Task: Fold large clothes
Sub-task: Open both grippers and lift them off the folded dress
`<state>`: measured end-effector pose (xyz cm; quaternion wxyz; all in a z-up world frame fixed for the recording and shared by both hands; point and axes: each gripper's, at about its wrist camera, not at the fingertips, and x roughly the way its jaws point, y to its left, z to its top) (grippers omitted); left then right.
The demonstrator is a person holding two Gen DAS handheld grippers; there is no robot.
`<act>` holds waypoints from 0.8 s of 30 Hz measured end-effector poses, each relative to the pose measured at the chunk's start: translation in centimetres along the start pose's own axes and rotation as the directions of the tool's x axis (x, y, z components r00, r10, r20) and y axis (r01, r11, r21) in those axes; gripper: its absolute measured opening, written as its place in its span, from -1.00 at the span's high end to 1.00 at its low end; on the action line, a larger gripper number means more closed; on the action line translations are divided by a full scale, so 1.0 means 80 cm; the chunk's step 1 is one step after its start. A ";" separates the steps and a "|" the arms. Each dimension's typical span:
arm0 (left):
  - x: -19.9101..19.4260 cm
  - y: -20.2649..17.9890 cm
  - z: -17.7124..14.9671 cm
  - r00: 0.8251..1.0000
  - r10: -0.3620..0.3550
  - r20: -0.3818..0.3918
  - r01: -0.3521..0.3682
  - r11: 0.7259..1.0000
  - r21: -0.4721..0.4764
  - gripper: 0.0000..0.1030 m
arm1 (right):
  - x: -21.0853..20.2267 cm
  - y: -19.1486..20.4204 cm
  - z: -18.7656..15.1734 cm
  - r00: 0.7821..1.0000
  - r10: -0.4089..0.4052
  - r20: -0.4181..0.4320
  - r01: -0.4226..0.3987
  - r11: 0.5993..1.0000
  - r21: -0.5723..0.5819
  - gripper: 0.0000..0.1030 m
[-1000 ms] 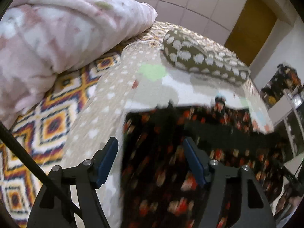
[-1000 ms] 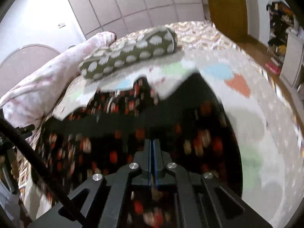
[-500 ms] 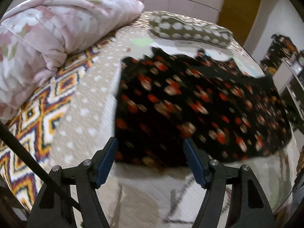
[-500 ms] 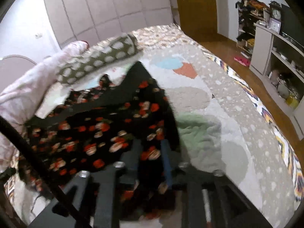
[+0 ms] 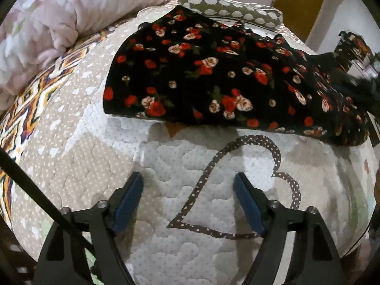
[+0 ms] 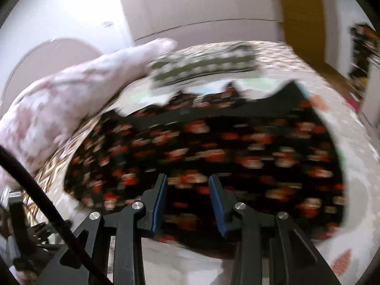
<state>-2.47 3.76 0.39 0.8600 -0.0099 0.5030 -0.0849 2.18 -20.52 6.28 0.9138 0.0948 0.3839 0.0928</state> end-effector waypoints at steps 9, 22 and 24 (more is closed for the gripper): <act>0.006 -0.013 -0.013 0.999 0.038 0.021 -0.039 0.998 0.039 -0.92 | 0.077 -0.011 -0.001 0.987 0.119 -0.110 -0.103 0.985 0.140 0.37; 0.008 -0.019 -0.013 0.997 0.073 0.012 -0.073 0.997 0.038 -1.00 | -0.036 -0.228 -0.040 0.992 -0.112 0.050 0.065 0.828 0.558 0.63; 0.008 -0.019 -0.014 0.997 0.078 0.011 -0.079 0.996 0.036 -1.00 | -0.056 -0.236 -0.044 0.984 -0.168 0.051 0.113 0.827 0.550 0.55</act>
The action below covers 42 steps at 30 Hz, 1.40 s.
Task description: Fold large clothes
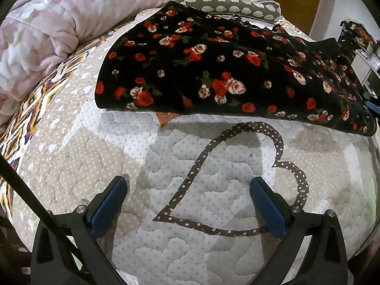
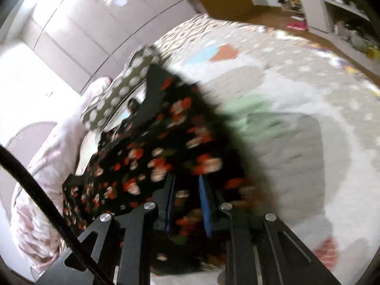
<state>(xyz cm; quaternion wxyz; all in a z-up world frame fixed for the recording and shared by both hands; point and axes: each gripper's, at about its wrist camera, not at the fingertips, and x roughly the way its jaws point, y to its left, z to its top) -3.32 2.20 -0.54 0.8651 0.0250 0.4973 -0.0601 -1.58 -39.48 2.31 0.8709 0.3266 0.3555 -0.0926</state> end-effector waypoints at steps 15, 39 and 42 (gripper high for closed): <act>-0.003 -0.004 -0.007 0.999 0.022 0.034 -0.022 1.000 -0.002 -1.00 | -0.014 0.138 -0.070 0.995 0.086 -0.059 -0.103 0.914 -0.392 0.41; -0.003 -0.004 -0.007 0.999 0.010 0.035 -0.011 1.000 0.019 -1.00 | 0.033 0.049 -0.041 0.988 0.103 -0.114 -0.120 0.979 -0.164 0.49; -0.013 0.002 0.000 0.999 -0.034 -0.001 0.034 0.999 0.014 -0.86 | 0.016 0.020 -0.030 0.990 0.105 -0.092 -0.115 0.986 -0.121 0.49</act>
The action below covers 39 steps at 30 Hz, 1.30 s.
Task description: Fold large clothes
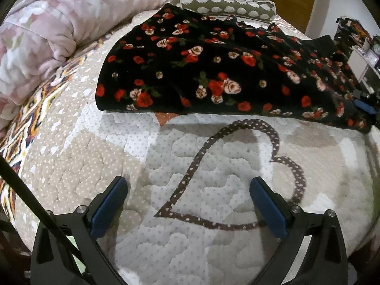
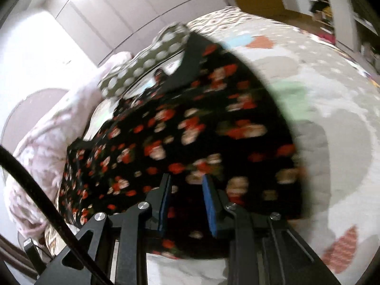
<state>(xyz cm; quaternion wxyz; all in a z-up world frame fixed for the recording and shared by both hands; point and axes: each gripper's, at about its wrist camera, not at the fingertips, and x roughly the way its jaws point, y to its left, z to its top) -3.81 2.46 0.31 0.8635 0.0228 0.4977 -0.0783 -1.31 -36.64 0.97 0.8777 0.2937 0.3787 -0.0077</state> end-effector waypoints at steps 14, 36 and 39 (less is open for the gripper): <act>-0.001 -0.021 0.147 0.987 -0.129 0.097 0.122 0.990 0.074 -0.48 | -0.039 0.014 0.000 0.998 0.003 0.063 0.001 0.998 -0.060 0.31; 0.056 0.056 0.271 0.993 0.054 0.101 -0.053 0.999 -0.010 -0.50 | -0.004 -0.006 -0.023 0.994 -0.026 0.104 0.038 0.993 -0.113 0.12; 0.099 0.059 0.282 0.957 0.286 0.047 -0.288 0.957 0.041 0.33 | -0.007 -0.004 -0.023 0.994 -0.029 0.103 0.041 0.993 -0.113 0.11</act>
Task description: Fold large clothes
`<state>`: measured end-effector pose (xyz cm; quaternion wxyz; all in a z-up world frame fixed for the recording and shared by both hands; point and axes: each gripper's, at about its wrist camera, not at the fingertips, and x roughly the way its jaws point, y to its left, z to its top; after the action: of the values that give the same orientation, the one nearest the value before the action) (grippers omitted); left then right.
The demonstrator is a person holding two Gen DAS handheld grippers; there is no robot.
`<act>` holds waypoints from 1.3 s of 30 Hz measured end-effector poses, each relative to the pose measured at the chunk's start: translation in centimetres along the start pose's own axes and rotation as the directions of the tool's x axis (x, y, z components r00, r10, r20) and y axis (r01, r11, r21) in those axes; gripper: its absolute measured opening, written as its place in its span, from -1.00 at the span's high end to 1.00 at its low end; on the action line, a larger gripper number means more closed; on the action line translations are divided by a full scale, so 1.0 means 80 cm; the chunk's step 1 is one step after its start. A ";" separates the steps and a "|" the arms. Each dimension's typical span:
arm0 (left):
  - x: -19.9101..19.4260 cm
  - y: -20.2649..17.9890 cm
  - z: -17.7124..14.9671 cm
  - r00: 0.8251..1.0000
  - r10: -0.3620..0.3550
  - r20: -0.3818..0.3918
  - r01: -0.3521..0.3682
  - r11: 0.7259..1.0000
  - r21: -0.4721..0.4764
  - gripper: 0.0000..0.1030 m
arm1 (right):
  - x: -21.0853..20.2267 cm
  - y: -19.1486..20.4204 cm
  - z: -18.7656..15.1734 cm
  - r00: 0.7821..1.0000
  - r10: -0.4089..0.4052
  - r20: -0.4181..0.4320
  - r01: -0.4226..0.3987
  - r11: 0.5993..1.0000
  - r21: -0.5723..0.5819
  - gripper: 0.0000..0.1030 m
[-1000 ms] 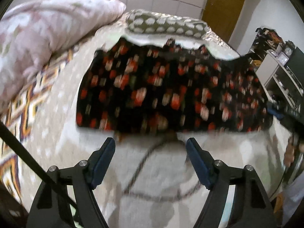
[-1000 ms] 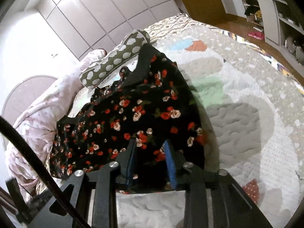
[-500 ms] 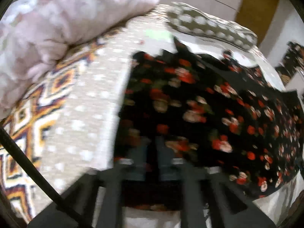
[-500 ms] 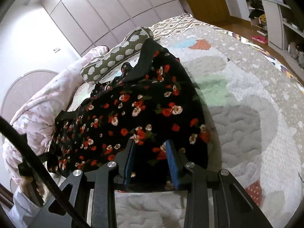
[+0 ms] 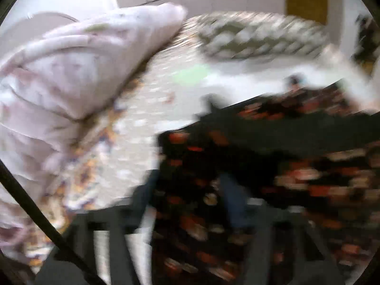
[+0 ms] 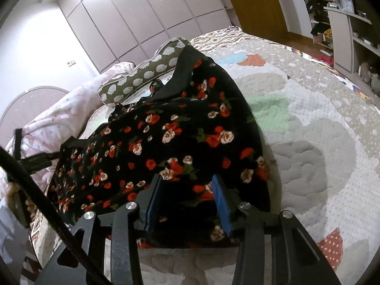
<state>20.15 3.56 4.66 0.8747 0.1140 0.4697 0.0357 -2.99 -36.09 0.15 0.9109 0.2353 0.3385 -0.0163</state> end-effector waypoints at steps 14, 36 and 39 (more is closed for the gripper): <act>-0.071 0.048 -0.013 0.978 -0.195 0.072 0.205 0.960 -0.188 0.15 | 0.002 -0.005 -0.005 0.999 0.033 0.017 -0.033 0.999 0.016 -0.01; -0.089 -0.201 -0.112 0.937 -0.345 -0.045 0.348 0.933 0.096 -0.46 | 0.000 -0.066 -0.016 0.950 0.294 0.104 -0.310 0.924 0.222 -0.01; -0.100 -0.191 -0.108 0.930 -0.364 -0.054 0.368 0.927 0.078 -0.46 | -0.007 -0.073 -0.008 0.944 0.324 0.066 -0.330 0.904 0.272 -0.01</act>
<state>7.79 -11.19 3.01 0.8510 0.0615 0.5005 -0.1463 -4.86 -41.08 -2.36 0.8616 0.4148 0.2796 0.0867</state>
